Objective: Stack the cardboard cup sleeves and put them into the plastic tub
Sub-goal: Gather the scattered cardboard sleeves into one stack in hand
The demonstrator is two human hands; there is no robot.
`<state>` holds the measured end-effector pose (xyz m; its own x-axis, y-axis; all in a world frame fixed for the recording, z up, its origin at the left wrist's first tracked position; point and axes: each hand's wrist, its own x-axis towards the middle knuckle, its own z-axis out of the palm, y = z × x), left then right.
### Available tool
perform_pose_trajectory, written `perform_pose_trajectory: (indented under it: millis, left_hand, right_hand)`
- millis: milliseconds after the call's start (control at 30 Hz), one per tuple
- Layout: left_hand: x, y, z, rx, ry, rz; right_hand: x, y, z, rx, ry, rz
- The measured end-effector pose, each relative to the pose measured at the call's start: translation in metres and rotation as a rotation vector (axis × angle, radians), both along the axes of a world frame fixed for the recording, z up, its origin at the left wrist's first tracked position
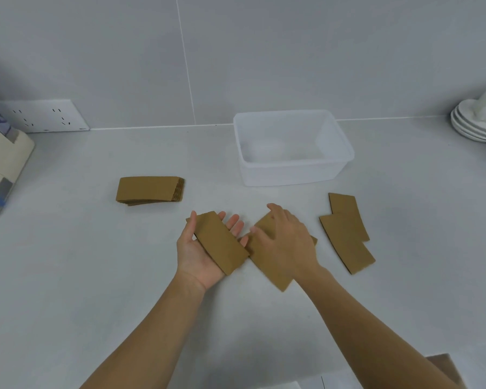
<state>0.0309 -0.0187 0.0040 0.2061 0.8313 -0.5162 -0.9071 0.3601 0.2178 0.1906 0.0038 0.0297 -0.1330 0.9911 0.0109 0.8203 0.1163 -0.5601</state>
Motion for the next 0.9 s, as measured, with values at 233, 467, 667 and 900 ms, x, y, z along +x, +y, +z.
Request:
perform_pose_trajectory:
  millis: [233, 467, 667, 900]
  left_hand:
    - [-0.001, 0.000, -0.007, -0.026, 0.038, 0.063]
    - [0.001, -0.001, -0.004, -0.033, 0.059, 0.109]
    - [0.002, -0.001, -0.001, -0.026, 0.077, 0.105]
    - [0.018, 0.000, 0.009, 0.000, 0.073, 0.049]
  right_hand:
    - [0.006, -0.026, -0.029, 0.026, -0.224, 0.060]
    - [0.007, -0.033, -0.036, 0.069, -0.289, 0.079]
    - [0.013, -0.020, -0.019, 0.022, -0.124, 0.021]
    - [0.002, -0.007, 0.020, 0.052, 0.117, -0.018]
